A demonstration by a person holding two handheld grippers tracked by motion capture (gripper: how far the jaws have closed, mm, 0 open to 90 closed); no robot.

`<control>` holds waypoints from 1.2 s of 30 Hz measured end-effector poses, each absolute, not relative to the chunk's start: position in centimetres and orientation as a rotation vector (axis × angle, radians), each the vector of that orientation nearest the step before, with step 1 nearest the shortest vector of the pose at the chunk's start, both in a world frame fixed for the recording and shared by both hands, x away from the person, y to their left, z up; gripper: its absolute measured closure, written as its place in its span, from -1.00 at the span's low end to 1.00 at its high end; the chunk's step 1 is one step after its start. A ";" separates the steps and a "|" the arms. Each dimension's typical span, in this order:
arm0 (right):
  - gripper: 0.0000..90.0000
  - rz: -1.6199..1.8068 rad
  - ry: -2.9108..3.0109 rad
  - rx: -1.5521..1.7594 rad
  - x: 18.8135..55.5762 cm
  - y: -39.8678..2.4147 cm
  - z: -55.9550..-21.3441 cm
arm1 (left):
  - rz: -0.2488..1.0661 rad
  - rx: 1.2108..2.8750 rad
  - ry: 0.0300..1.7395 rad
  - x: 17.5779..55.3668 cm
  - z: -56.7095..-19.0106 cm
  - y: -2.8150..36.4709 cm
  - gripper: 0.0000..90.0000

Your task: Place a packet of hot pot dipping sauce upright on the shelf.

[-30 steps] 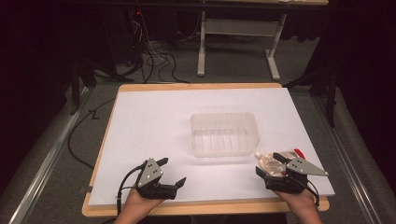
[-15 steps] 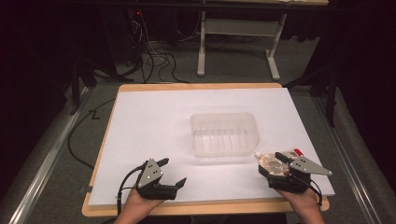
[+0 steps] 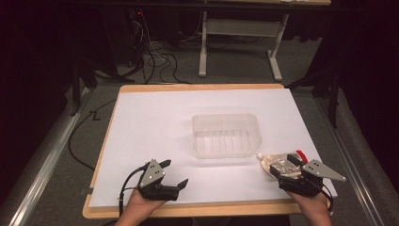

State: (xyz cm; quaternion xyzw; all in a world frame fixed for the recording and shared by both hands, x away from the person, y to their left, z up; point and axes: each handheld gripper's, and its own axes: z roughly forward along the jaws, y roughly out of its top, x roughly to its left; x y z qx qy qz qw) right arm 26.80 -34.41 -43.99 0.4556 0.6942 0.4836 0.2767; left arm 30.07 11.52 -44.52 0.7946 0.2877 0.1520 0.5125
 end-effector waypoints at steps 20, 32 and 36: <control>-0.61 1.223 1.942 1.287 26.8 -37.0 -46.1 | 0.383 1.904 0.674 30.2 -44.2 11.3 -0.72; -0.17 1.062 2.127 1.242 27.4 -33.9 -47.7 | 0.377 1.934 0.645 30.5 -44.3 10.9 -0.71; -0.05 1.047 2.129 1.245 27.7 -34.1 -47.9 | 0.377 1.926 0.652 30.4 -44.3 11.2 -0.71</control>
